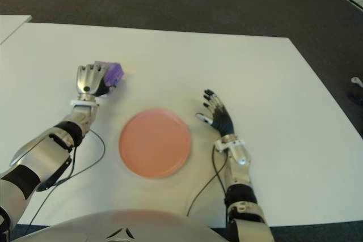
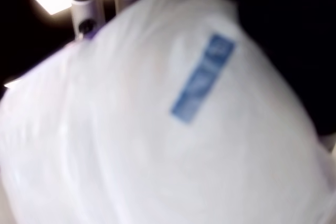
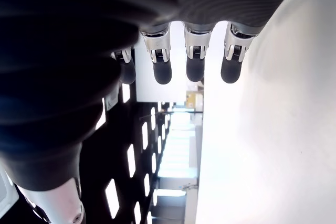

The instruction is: Put the tissue paper into the plate.

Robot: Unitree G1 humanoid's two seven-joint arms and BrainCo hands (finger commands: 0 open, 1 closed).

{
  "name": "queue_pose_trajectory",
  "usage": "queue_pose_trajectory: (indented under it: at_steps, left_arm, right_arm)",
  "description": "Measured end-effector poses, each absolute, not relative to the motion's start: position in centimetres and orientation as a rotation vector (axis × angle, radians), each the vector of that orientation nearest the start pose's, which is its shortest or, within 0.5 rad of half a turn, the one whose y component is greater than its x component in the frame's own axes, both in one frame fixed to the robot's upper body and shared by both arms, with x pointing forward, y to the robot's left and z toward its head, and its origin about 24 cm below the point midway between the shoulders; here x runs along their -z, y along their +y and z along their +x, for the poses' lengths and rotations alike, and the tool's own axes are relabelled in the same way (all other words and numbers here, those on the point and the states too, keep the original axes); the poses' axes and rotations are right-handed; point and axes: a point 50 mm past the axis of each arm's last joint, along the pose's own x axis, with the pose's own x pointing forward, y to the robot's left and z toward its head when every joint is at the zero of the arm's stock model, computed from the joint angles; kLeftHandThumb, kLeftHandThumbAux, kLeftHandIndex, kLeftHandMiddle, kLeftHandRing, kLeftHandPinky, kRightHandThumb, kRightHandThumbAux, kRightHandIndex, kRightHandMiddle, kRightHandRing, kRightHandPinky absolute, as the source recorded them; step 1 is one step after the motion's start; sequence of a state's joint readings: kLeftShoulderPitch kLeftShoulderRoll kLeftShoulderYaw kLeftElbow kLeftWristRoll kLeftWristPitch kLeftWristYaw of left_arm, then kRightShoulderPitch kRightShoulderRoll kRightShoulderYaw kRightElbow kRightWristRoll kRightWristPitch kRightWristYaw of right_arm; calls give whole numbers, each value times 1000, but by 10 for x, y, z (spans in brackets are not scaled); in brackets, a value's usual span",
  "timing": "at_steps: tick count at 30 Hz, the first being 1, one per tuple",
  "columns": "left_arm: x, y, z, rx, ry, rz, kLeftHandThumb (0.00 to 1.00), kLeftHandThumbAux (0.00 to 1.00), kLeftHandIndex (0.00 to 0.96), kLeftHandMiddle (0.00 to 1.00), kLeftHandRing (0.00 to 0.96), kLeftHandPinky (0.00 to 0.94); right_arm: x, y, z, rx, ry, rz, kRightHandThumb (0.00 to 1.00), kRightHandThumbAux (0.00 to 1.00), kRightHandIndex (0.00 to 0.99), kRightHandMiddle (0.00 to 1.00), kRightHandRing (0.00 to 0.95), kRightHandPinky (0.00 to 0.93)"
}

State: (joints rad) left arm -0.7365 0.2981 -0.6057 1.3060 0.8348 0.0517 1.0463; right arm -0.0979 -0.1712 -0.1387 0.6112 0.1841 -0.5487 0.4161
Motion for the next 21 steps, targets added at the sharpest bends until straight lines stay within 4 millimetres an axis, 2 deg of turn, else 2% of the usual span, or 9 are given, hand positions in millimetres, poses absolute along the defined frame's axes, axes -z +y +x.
queue_pose_trajectory:
  at_steps: [8, 21]
  left_arm:
    - [-48, 166, 348, -337, -531, 1476, 746, 694, 444, 862, 861, 874]
    - [-78, 145, 355, -327, -695, 1328, 745, 696, 443, 861, 860, 864]
  right_arm:
    - [9, -207, 250, -196, -59, -14, 0, 751, 0, 0, 0, 0]
    - [10, -206, 251, -189, -59, -10, 0, 742, 0, 0, 0, 0]
